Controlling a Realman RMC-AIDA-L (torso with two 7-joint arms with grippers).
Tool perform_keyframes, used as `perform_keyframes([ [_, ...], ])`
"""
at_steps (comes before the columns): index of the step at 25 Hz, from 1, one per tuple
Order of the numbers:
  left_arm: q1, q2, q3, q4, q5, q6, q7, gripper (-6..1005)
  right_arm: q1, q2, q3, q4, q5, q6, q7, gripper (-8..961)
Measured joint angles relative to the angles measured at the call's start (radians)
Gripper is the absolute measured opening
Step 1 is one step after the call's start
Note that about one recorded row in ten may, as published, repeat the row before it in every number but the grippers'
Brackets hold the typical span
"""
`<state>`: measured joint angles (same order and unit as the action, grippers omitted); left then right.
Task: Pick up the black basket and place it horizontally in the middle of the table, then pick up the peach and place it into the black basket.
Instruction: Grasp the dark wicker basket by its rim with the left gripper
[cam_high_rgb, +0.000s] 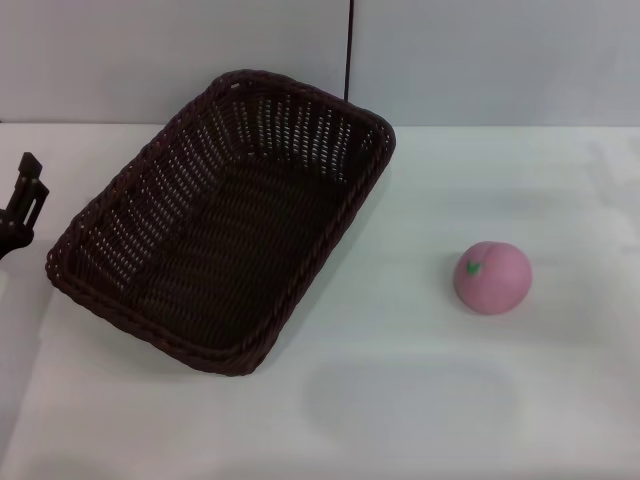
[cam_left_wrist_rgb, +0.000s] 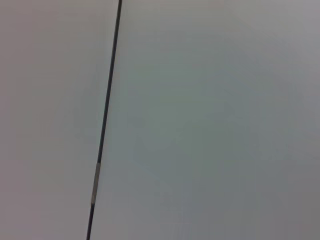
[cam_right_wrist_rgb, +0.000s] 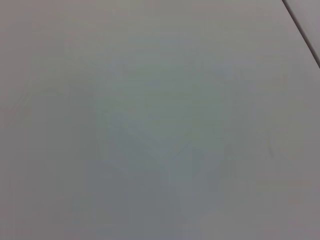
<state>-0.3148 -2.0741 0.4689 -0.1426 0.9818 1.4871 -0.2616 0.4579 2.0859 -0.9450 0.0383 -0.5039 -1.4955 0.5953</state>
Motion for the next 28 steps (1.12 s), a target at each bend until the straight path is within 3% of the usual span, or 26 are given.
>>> perform_keyframes([
  [16,0.022,0.010,0.035,0.022,0.025,0.039,-0.069,769,-0.002,-0.003,0.006,-0.015,0.002,0.005,0.000,641],
  [20,0.051,0.016,0.123,0.196,0.096,0.021,-0.294,770,-0.013,-0.003,0.006,-0.014,0.001,0.008,-0.001,641],
  [22,0.051,0.016,0.123,0.196,0.096,0.021,-0.294,771,-0.021,-0.003,0.007,-0.016,0.001,0.012,-0.002,641],
  [23,0.064,0.017,0.148,0.265,0.104,0.019,-0.367,771,-0.023,-0.003,0.006,-0.016,0.001,0.012,-0.002,641],
  [24,0.119,0.017,0.181,0.502,0.128,0.012,-0.607,771,-0.025,-0.003,0.006,-0.016,0.001,0.012,-0.002,641],
  [25,0.125,0.017,0.181,0.536,0.135,0.009,-0.637,771,-0.027,-0.003,0.006,-0.017,0.001,0.012,-0.002,641],
  [26,0.145,0.017,0.183,0.657,0.176,-0.011,-0.750,772,-0.030,-0.003,0.006,-0.018,0.002,0.012,-0.002,641],
  [27,0.145,0.017,0.183,0.657,0.176,-0.011,-0.750,772,-0.030,-0.003,0.006,-0.018,0.002,0.012,-0.002,641],
  [28,0.151,0.017,0.183,0.729,0.212,-0.030,-0.817,772,-0.031,-0.003,0.006,-0.018,0.002,0.011,-0.002,641],
])
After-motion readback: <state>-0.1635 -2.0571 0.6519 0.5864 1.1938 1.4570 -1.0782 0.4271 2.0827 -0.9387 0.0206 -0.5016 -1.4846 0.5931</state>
